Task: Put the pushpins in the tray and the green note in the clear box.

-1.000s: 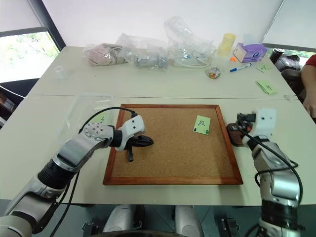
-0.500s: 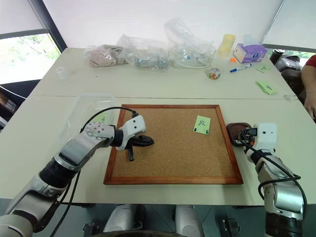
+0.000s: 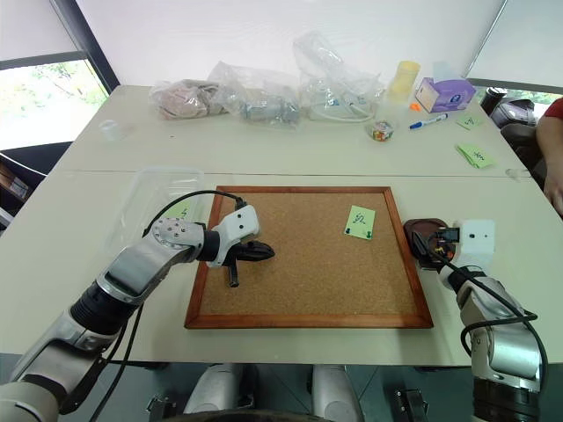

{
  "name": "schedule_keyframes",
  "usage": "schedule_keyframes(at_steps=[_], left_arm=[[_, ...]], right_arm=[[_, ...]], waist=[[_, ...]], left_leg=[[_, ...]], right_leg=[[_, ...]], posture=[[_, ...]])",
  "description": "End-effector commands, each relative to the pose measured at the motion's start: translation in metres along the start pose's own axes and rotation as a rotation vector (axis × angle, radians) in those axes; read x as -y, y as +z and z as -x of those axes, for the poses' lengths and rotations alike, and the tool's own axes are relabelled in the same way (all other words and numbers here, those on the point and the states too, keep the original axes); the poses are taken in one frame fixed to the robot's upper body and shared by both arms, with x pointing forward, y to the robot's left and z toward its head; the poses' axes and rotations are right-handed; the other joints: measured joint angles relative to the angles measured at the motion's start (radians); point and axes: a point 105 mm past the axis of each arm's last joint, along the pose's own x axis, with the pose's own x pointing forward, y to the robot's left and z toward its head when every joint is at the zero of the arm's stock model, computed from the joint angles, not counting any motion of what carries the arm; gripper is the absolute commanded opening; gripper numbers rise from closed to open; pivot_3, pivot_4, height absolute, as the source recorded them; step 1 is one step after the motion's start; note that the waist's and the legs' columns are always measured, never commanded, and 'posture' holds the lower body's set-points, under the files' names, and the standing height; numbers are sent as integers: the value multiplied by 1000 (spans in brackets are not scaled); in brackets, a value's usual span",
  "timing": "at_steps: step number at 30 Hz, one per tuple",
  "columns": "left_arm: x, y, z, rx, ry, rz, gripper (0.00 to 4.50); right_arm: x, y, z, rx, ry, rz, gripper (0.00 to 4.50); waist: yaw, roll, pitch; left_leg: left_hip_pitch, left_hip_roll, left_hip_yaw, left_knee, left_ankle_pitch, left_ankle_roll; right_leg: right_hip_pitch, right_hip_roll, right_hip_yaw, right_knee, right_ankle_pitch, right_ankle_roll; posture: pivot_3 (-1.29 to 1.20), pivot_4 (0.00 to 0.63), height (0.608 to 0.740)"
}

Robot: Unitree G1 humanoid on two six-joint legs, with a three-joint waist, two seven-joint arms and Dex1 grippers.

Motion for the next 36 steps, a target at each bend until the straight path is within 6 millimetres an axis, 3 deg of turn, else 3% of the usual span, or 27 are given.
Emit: schedule_keyframes(at_steps=[1, 2, 4, 7, 9, 15, 24, 27, 34, 35, 36], left_arm=[[6, -16, -5, -57, -25, 37, 0], [6, -16, -5, -57, -25, 37, 0], [6, -16, -5, -58, -25, 37, 0], [6, -16, -5, -58, -27, 36, 0], [5, -16, -6, -58, -28, 35, 0], [4, -16, -6, -58, -30, 30, 0], [4, -15, -6, -56, -26, 30, 0], [5, -15, -6, -56, -26, 31, 0], [5, -15, -7, -55, -25, 31, 0], [5, -15, -7, -55, -24, 31, 0], [5, -15, -7, -55, -24, 31, 0]], right_arm=[[3, 37, 6, 161, -5, 9, 4458], [2, 41, 7, 178, 2, 10, 4458], [-18, 47, 12, 184, 123, 8, 4458], [-59, 34, 21, 120, 327, 23, 4458], [-73, 26, 21, 94, 373, 32, 4458], [-91, 16, 13, 73, 399, 26, 4458], [-96, 10, 5, 54, 416, 17, 4458], [-96, 7, 3, 45, 426, 17, 3761], [-97, 5, 1, 32, 432, 3, 338], [-97, 5, 1, 33, 431, 1, 25], [-97, 5, 1, 34, 431, -1, 25]], waist=[[0, 0, 0], [0, 0, 0], [0, 0, 0], [0, 0, -1], [0, -1, -1], [2, -1, -1], [2, -1, -1], [2, -1, -1], [2, -1, -1], [1, -1, -1], [1, -1, -1]], left_leg=[[0, 0, 0, 0, 0, 0], [0, 0, 0, 0, 0, 0], [0, 0, 0, 0, 0, 0], [0, 0, -1, 0, 0, 0], [0, 0, -1, 0, 0, 0], [0, 0, -1, 0, 0, 0], [0, 0, -1, 0, 0, 0], [0, 0, -1, 0, 0, 0], [0, 0, 0, 0, 0, 0], [0, 0, 0, 0, 0, 0], [0, 0, -1, 0, 0, 0]], right_leg=[[0, 0, 0, 0, 0, 0], [0, 0, 0, 0, 0, 0], [0, 0, 0, 0, 0, 0], [0, 0, 0, 0, 0, 0], [0, 0, 0, 0, 0, 0], [0, 0, 0, 0, 0, 0], [0, 0, 0, 0, 0, 0], [0, 0, 0, 0, 0, 0], [0, 0, 0, 0, 0, 0], [0, 0, 0, 0, 0, 0], [0, 0, 0, 0, 0, 0]], posture=[[0, 150, 737], [0, 150, 737], [0, 150, 737], [0, 150, 737], [0, 150, 737], [0, 150, 737], [0, 150, 737], [0, 150, 737], [0, 150, 737], [0, 150, 737], [0, 150, 737]])
